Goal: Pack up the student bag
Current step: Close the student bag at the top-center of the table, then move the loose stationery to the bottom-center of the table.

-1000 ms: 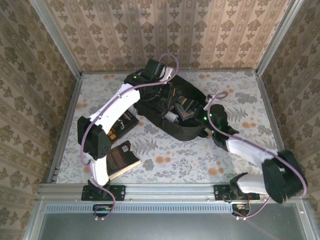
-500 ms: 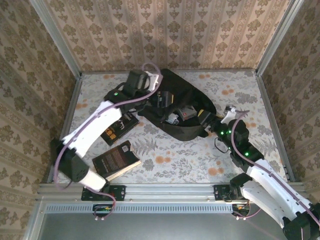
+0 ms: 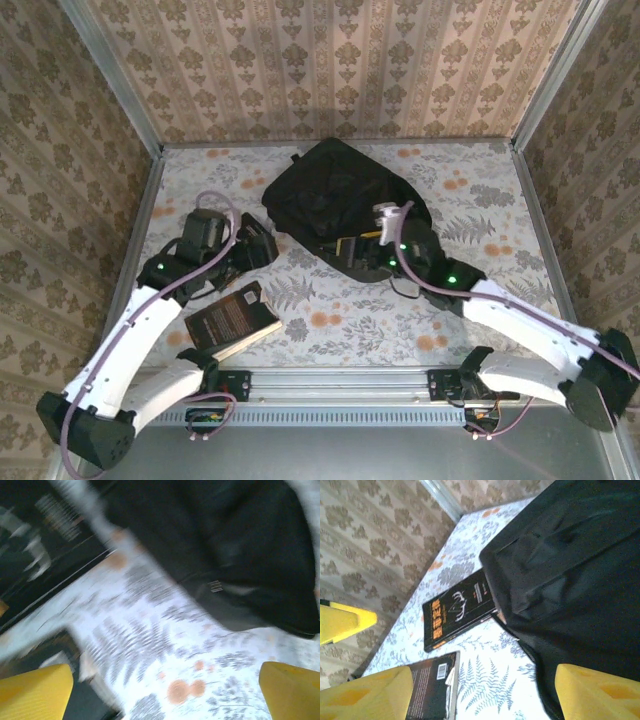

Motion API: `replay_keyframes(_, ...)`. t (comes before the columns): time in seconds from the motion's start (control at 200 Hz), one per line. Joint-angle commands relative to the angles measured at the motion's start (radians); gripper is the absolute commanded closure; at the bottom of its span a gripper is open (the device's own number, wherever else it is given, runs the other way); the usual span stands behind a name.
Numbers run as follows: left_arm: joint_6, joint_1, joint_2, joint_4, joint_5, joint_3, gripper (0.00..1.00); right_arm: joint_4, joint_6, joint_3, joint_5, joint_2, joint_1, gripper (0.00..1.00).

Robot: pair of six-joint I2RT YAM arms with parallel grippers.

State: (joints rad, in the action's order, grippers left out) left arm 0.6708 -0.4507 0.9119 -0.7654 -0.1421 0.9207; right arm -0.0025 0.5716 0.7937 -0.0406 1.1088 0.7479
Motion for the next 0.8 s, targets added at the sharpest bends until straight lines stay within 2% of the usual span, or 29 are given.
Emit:
replay_keyframes(0.0,0.200,0.083,-0.013,-0.282,0.130,-0.111,0.01,-0.086,-0.064,0.074,-0.031,0.123,0.065,0.24)
replay_keyframes(0.135,0.249,0.144,0.001,-0.303,0.145,-0.238,0.01,-0.127,-0.078,0.139,-0.050,0.230,0.116,0.24)
replay_keyframes(0.285,0.252,0.156,0.034,-0.142,0.078,-0.334,0.03,-0.145,-0.077,0.162,-0.068,0.302,0.141,0.23)
replay_keyframes(0.405,0.222,0.132,0.079,0.015,0.025,-0.380,0.05,-0.148,-0.071,0.147,-0.067,0.313,0.142,0.23)
replay_keyframes(0.53,0.228,0.073,0.146,0.124,-0.003,-0.405,0.07,-0.154,-0.073,0.129,-0.057,0.304,0.141,0.22)
replay_keyframes(0.795,0.244,-0.162,0.334,0.280,-0.051,-0.366,0.08,-0.169,-0.075,0.137,-0.048,0.336,0.140,0.21)
